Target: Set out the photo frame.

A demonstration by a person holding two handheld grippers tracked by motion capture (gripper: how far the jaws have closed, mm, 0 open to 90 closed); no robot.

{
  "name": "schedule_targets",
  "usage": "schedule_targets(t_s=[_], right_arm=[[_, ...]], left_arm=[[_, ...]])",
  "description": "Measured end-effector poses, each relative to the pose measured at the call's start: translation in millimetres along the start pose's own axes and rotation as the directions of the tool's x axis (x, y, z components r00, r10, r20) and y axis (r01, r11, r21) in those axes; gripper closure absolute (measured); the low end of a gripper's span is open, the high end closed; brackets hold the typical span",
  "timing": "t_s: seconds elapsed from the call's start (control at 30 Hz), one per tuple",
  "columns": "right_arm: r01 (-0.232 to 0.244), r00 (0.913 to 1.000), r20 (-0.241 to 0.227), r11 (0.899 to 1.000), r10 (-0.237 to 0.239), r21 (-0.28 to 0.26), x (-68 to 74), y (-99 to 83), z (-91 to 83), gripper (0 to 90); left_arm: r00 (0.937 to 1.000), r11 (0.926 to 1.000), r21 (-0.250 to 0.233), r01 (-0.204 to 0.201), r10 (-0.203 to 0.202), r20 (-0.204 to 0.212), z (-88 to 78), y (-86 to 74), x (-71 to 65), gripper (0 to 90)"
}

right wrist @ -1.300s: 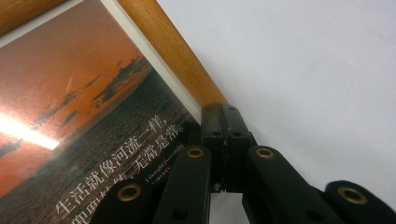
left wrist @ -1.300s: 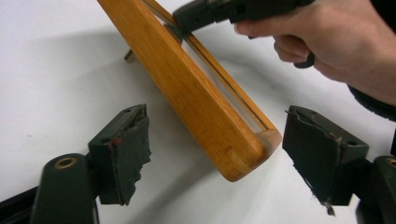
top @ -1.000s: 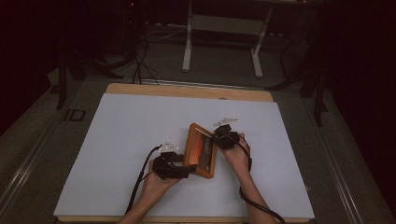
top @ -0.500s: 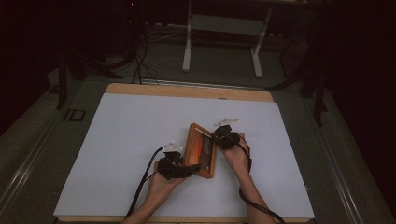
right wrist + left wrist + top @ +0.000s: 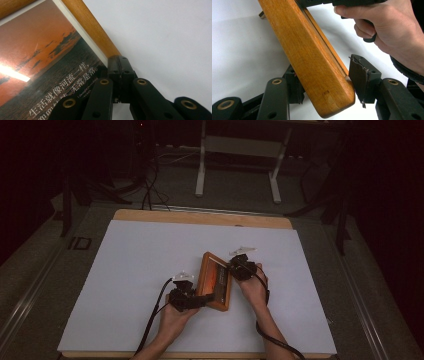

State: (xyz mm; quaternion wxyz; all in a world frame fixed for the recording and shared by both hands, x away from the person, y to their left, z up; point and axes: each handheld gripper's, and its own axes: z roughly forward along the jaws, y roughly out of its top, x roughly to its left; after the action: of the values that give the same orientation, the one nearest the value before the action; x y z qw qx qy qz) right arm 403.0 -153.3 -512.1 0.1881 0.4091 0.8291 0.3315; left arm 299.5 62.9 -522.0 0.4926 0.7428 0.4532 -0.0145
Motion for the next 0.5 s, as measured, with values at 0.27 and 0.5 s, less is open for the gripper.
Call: schedule_targets(t_s=[0.27, 0.5], right_arm=[[0.006, 1.0000, -0.004, 1.000, -0.006, 0.003, -1.2, 0.4, -0.8, 87.8], [0.027, 0.9995, 0.019, 1.000, -0.027, 0.009, -1.6, -1.8, -7.6, 81.9]], left_arm=[[0.9999, 0.9999, 0.006, 0.012, -0.012, -0.012, 0.2, 1.5, -3.4, 50.6], [0.9996, 0.9999, -0.003, 0.013, -0.013, -0.024, 0.9, 1.8, -7.7, 53.3]])
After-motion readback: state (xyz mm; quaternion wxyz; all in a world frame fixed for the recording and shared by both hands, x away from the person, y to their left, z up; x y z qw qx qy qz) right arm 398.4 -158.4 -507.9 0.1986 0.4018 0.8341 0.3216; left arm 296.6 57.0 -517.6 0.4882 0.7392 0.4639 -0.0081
